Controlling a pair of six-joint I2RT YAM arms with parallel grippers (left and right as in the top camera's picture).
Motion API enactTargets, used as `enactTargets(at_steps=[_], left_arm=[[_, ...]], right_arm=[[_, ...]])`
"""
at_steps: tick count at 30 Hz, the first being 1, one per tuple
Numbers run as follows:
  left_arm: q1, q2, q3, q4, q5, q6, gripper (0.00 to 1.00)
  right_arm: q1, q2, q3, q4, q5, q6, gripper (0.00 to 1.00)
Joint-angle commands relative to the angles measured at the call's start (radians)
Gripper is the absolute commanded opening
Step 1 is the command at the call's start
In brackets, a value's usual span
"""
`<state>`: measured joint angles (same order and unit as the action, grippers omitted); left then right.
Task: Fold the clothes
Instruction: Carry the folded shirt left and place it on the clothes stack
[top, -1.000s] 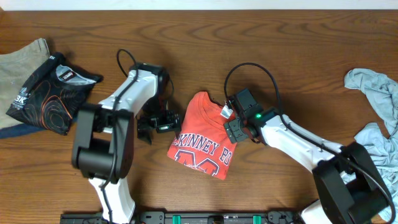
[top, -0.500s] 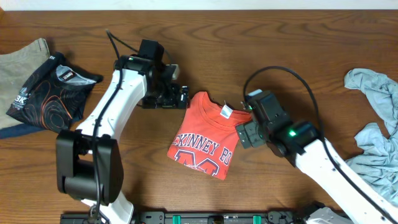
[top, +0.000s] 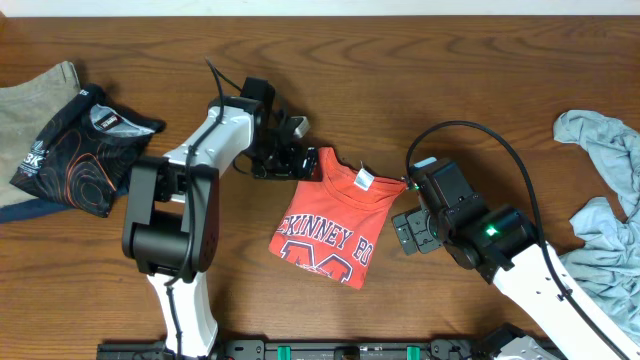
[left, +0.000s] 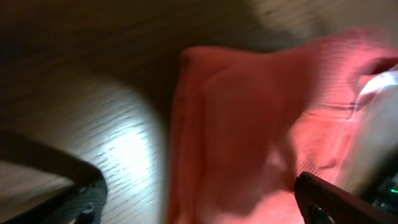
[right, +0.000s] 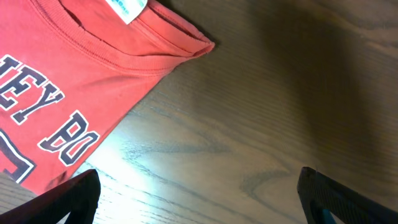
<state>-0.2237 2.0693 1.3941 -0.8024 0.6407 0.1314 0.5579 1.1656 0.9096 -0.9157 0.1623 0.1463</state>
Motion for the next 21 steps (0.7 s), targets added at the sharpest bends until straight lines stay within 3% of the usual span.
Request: enactTargets(at_steps=[1, 3, 6, 11, 21], left_arm=[[-0.02, 0.07, -0.002, -0.027, 0.121, 0.014, 0.98], [-0.034, 0.085, -0.002, -0.043, 0.118, 0.014, 0.83], [-0.055, 0.095, -0.002, -0.038, 0.118, 0.014, 0.4], [-0.049, 0.082, 0.002, -0.019, 0.117, 0.014, 0.09], [0.104, -0.09, 0.066, -0.031, -0.161, -0.097, 0.06]], right_arm=[[-0.019, -0.009, 0.014, -0.001, 0.014, 0.018, 0.99], [-0.019, -0.009, 0.014, 0.0, 0.014, 0.018, 0.99], [-0.019, -0.009, 0.014, 0.0, 0.014, 0.018, 0.99], [-0.03, -0.009, 0.014, -0.005, 0.014, 0.018, 0.99], [-0.048, -0.009, 0.014, -0.02, 0.014, 0.026, 0.99]])
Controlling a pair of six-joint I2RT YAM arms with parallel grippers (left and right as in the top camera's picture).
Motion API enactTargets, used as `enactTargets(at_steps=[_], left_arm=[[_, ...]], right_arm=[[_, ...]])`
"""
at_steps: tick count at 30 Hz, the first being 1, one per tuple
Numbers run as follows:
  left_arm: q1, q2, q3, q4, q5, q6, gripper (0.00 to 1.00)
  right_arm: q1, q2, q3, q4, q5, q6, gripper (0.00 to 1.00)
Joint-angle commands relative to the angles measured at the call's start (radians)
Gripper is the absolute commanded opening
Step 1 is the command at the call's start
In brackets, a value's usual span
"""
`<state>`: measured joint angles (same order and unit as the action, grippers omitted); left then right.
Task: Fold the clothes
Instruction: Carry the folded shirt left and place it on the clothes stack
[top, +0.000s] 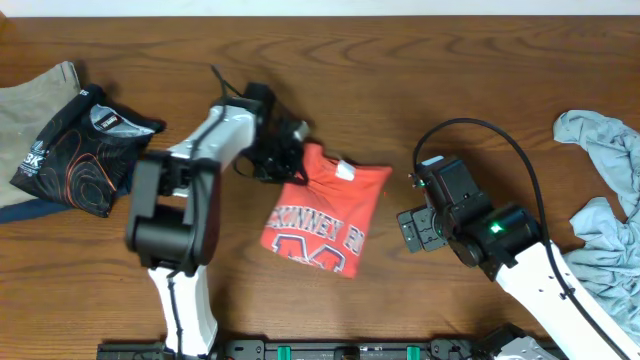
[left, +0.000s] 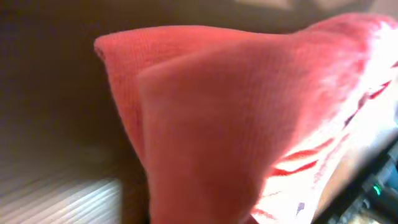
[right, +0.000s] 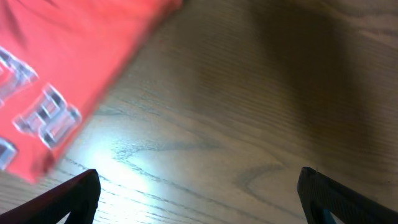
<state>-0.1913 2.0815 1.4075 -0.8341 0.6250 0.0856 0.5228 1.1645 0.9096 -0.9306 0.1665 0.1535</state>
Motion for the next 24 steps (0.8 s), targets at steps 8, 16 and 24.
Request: enactTargets(at_steps=[8, 16, 24], left_arm=[[0.332, -0.353, 0.058, 0.097, -0.374, -0.151, 0.06], [0.676, -0.461, 0.058, 0.262, -0.402, -0.182, 0.08], [0.924, -0.437, 0.047, 0.219, -0.347, -0.424, 0.98]], right_arm=[[-0.013, -0.008, 0.014, -0.008, 0.01, 0.042, 0.98], [-0.012, -0.008, 0.014, -0.048, 0.01, 0.043, 0.99], [-0.012, -0.008, 0.014, -0.076, 0.002, 0.056, 0.99]])
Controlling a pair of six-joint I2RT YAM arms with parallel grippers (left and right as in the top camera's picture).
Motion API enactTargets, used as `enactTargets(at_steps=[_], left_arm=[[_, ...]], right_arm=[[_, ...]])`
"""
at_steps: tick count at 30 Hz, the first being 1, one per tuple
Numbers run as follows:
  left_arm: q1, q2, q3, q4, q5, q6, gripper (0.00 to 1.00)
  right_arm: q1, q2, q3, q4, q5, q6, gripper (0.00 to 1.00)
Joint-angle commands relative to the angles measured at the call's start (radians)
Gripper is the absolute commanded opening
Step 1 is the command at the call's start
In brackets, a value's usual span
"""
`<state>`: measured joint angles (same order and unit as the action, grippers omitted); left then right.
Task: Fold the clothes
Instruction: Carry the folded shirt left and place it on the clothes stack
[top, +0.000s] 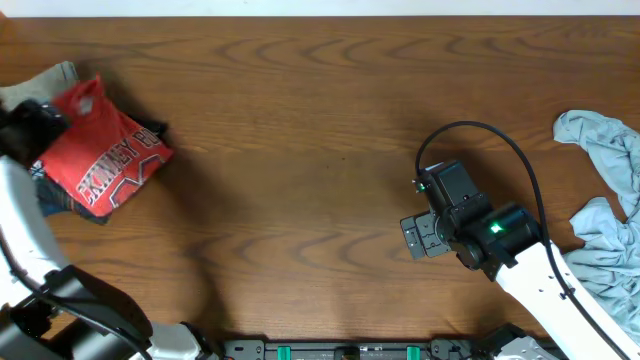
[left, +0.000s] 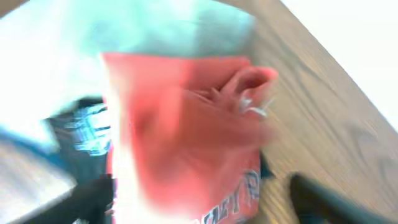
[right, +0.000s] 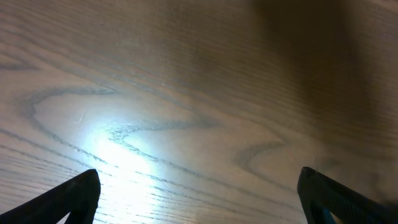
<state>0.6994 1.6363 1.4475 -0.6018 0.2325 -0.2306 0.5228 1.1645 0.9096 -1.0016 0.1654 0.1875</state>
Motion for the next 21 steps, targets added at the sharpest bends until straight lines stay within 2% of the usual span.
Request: enactTargets(at_steps=[1, 6, 11, 16, 21], left_arm=[[0.039, 0.008, 0.006, -0.014, 0.069, -0.108, 0.98], [0.02, 0.008, 0.006, 0.002, 0.153, -0.108, 0.98], [-0.079, 0.008, 0.006, 0.013, 0.205, -0.092, 0.98], [-0.267, 0.008, 0.006, -0.002, 0.205, -0.018, 0.98], [-0.502, 0.008, -0.006, -0.073, 0.174, 0.037, 0.98]], right_arm=[[-0.012, -0.008, 0.014, -0.006, 0.003, 0.021, 0.99], [-0.012, -0.008, 0.014, -0.005, 0.003, 0.022, 0.99], [-0.012, -0.008, 0.014, 0.0, 0.003, 0.022, 0.99], [-0.013, -0.008, 0.014, 0.053, -0.032, 0.037, 0.99], [-0.013, -0.008, 0.014, 0.191, -0.129, 0.09, 0.99]])
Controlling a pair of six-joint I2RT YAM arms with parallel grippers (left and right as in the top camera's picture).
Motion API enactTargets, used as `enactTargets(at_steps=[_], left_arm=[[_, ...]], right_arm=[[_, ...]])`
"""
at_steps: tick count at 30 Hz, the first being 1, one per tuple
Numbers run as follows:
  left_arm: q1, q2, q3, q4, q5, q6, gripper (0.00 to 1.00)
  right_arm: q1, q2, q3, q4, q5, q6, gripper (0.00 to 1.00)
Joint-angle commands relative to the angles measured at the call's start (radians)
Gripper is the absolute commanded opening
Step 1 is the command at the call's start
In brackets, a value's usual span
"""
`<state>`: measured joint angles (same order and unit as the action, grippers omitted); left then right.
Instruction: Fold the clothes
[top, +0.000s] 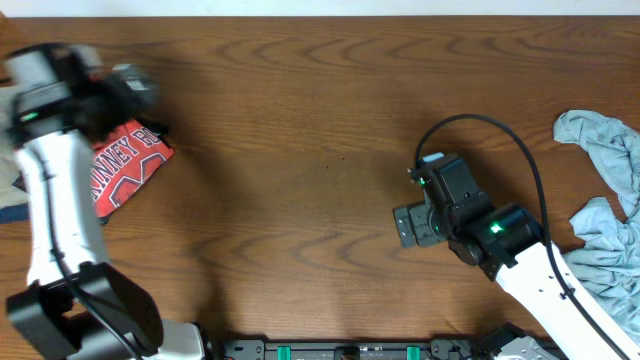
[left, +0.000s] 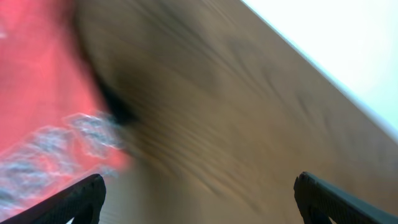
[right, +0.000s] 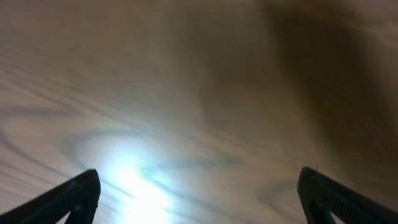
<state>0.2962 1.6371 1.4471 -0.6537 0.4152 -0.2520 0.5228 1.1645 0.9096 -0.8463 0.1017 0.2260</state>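
The folded red t-shirt (top: 122, 165) with dark lettering lies at the table's left edge, on top of other folded clothes. My left gripper (top: 133, 86) is blurred just beyond it, towards the far side; the shirt (left: 37, 106) fills the left of the left wrist view. That gripper (left: 199, 208) is open with only wood between its fingers. My right gripper (top: 408, 225) hovers right of the table's middle, and in its wrist view it (right: 199, 205) is open over bare wood. A crumpled light blue garment (top: 605, 200) lies at the right edge.
Under the red shirt a black edge (top: 160, 130) and a strip of blue cloth (top: 8, 212) of the pile show. A black cable (top: 500, 140) loops over the right arm. The wooden table (top: 320, 120) spans the view.
My left gripper held the red shirt over the pile at the far left. Now it is open, farther back and to the right, and the shirt lies on the pile. The right gripper shifted slightly.
The red shirt lay folded in the table's middle with my left gripper at its collar corner. Then the shirt had moved a little left in that gripper. Then it hung over the pile at the left edge, and now rests there, let go.
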Motion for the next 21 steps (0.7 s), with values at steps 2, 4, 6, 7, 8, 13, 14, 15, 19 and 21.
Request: enactTargets(at_steps=[2, 4, 6, 7, 8, 13, 14, 15, 19, 21], left_arm=[[-0.192, 0.009, -0.018, -0.055, -0.051, 0.058, 0.98], [-0.285, 0.009, -0.031, -0.108, -0.093, 0.08, 0.98], [-0.36, 0.009, -0.034, -0.192, -0.141, 0.13, 0.98], [-0.396, 0.009, -0.034, -0.248, -0.175, 0.145, 0.98], [-0.422, 0.009, -0.034, -0.299, -0.204, 0.147, 0.98], [-0.501, 0.009, -0.035, -0.601, -0.342, 0.138, 0.98], [-0.504, 0.009, -0.035, -0.649, -0.362, 0.117, 0.98], [-0.503, 0.008, -0.035, -0.683, -0.367, 0.103, 0.98], [-0.503, -0.029, -0.038, -0.758, -0.367, 0.1, 0.98], [-0.504, -0.082, -0.049, -0.762, -0.367, 0.093, 0.98]], right_arm=[[-0.014, -0.008, 0.014, 0.097, -0.077, 0.059, 0.99], [-0.027, -0.008, 0.014, 0.146, -0.076, 0.058, 0.99], [-0.06, -0.008, 0.014, 0.183, -0.076, 0.058, 0.99], [-0.085, -0.008, 0.014, 0.197, -0.077, 0.058, 0.99], [-0.112, -0.008, 0.016, 0.202, -0.077, 0.058, 0.99], [-0.309, -0.009, 0.045, 0.156, -0.175, 0.039, 0.99], [-0.348, -0.009, 0.05, 0.136, -0.214, 0.023, 0.99], [-0.383, -0.011, 0.056, 0.106, -0.249, 0.01, 0.99], [-0.482, -0.024, 0.064, -0.056, -0.296, -0.003, 0.99], [-0.515, -0.038, 0.064, -0.13, -0.269, -0.003, 0.99]])
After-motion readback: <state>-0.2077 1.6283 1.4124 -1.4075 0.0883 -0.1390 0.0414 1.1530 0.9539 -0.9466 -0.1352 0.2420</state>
